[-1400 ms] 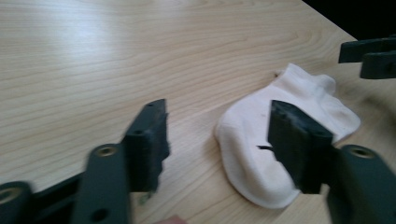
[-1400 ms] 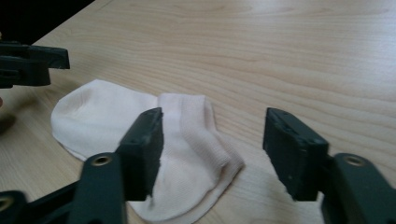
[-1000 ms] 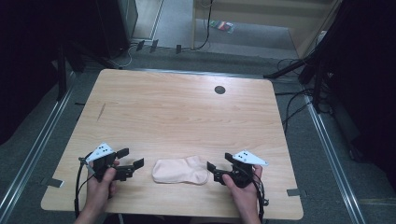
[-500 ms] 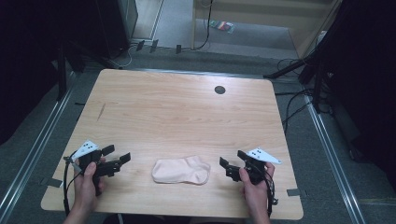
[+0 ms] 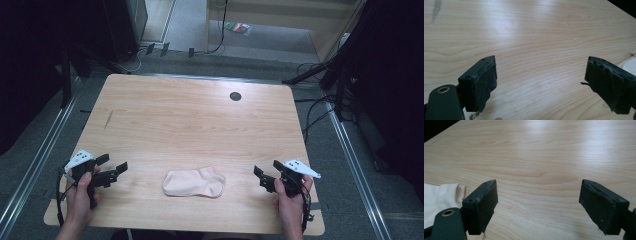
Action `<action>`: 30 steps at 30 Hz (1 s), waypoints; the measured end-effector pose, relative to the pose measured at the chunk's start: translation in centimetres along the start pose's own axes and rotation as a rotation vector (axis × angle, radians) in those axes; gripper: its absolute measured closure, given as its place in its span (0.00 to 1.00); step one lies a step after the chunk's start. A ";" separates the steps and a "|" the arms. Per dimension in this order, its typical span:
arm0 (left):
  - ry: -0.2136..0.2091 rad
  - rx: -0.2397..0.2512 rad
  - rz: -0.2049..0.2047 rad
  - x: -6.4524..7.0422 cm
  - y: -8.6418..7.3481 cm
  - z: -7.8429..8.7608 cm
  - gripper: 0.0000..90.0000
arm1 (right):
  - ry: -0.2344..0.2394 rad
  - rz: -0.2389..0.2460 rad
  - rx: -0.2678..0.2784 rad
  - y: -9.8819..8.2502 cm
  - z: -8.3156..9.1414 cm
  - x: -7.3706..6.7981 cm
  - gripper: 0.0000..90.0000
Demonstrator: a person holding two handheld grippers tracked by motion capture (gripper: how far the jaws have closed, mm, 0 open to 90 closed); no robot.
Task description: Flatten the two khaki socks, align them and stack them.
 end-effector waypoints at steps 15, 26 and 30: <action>0.093 -0.013 -0.018 -4.0 -1.0 2.7 0.13 | -0.077 -0.056 -0.013 -1.0 2.1 4.8 0.18; 0.136 0.019 -0.007 -6.1 -1.2 4.3 0.13 | -0.086 -0.042 -0.032 -2.0 2.8 5.3 0.19; 0.123 0.046 0.002 -6.2 -1.2 4.3 0.15 | -0.105 -0.049 -0.034 -2.5 3.8 6.2 0.19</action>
Point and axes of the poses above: each handheld gripper's, and its own axes: z roughly backward along the jaws, y roughly out of its top, x roughly to its right, the point moved 5 cm from there along -z, roughly forward along the jaws, and after that the axes turned 2 degrees about -z, right-handed, at the moved point
